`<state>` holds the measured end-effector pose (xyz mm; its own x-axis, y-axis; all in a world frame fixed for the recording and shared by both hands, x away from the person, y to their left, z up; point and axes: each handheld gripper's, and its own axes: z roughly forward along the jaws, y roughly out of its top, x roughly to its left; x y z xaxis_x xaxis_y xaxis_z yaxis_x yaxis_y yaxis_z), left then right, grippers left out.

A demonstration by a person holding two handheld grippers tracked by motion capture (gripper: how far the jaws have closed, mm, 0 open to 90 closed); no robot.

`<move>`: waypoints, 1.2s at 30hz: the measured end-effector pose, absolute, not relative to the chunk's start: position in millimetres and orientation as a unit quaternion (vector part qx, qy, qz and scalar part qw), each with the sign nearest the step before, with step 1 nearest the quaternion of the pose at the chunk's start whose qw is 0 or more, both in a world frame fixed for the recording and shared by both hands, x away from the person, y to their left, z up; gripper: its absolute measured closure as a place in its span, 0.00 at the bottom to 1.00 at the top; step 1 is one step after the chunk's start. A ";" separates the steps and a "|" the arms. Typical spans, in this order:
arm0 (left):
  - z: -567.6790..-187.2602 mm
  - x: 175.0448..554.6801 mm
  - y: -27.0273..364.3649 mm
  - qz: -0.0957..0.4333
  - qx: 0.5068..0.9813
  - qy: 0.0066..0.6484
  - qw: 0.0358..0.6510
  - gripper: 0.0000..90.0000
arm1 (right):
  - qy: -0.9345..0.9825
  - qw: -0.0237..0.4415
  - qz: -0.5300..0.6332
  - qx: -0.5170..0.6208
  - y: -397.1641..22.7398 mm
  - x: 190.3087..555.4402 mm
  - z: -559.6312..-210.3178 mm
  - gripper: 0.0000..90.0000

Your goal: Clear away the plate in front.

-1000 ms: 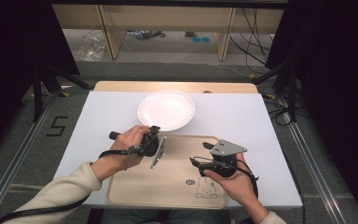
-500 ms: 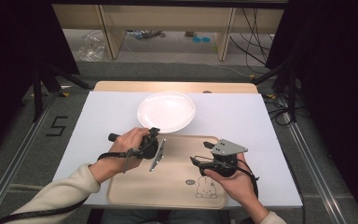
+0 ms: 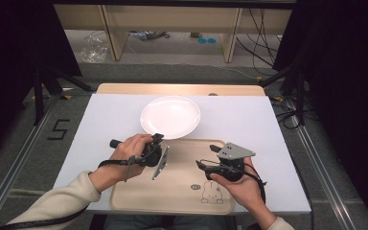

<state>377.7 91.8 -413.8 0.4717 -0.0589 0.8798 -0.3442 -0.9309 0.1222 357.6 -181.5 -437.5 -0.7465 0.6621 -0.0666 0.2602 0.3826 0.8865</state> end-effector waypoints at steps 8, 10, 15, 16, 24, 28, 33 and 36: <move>-413.3 374.5 93.1 0.499 0.847 -0.118 0.143 0.97 | 0.803 0.214 0.476 0.287 -181.8 357.6 -437.2 0.31; -413.3 373.6 93.3 0.500 0.846 -0.120 0.141 0.97 | 0.802 0.216 0.477 0.286 -181.9 357.6 -436.9 0.31; -413.9 371.0 93.8 0.498 0.847 -0.120 0.143 0.97 | 0.800 0.217 0.479 0.287 -182.8 357.7 -436.4 0.31; -414.1 370.3 94.0 0.498 0.847 -0.120 0.143 0.97 | 0.801 0.217 0.479 0.286 -182.9 357.8 -436.3 0.31; -415.7 364.8 95.5 0.497 0.847 -0.121 0.148 0.97 | 0.800 0.218 0.479 0.289 -183.4 357.4 -435.6 0.31; -416.8 362.4 96.7 0.495 0.848 -0.119 0.150 0.97 | 0.797 0.224 0.479 0.292 -184.2 357.8 -435.2 0.30; -419.0 357.3 98.1 0.490 0.850 -0.122 0.149 0.97 | 0.792 0.228 0.482 0.297 -185.0 358.1 -435.2 0.30; -420.0 354.0 98.7 0.489 0.850 -0.124 0.148 0.97 | 0.789 0.234 0.485 0.297 -184.9 358.2 -435.1 0.30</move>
<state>354.0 98.7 -420.0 0.4904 -0.0654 0.8690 -0.3549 -0.9257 0.1306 358.2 -184.9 -435.1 -0.7139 0.6956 -0.0809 0.2420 0.3534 0.9036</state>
